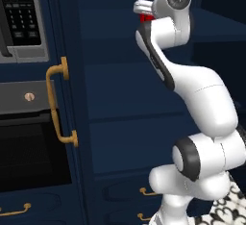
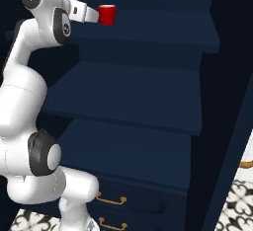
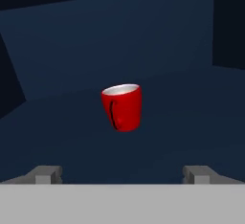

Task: Gather all objects into one cabinet and sort the glasses and bowls to opposite sides.

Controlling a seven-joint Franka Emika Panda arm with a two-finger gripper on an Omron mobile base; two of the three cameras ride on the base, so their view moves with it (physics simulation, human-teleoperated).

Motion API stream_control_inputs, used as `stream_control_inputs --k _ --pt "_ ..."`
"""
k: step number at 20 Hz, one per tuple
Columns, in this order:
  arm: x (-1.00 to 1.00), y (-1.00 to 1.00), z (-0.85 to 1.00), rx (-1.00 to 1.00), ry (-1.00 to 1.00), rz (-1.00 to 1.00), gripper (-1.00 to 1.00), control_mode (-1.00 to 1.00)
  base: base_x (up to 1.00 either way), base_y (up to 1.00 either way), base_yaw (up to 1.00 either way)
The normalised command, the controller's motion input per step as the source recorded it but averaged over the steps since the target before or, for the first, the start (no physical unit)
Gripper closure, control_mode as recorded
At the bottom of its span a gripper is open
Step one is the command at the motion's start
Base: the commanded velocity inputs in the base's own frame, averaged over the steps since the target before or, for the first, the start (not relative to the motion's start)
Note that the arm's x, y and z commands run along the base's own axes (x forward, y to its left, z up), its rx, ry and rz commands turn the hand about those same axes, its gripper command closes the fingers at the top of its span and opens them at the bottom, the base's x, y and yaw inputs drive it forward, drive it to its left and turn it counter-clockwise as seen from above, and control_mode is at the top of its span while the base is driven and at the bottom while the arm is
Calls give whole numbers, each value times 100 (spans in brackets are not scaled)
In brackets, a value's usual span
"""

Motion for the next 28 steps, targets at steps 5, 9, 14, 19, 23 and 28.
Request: stream_control_inputs --k 5,9,14,19,23,28 --pt "52 0 0 2 1 0 -100 -100 0 0 0" --pt "47 0 0 4 5 -2 -100 -100 0 0 0" --pt "55 0 0 3 5 -9 -100 -100 0 0 0" --pt "45 0 -1 0 5 -6 -100 -100 0 0 0" --pt "40 0 -10 0 6 -3 -100 -100 0 0 0" --pt "38 0 -12 0 5 -1 -100 -100 0 0 0"
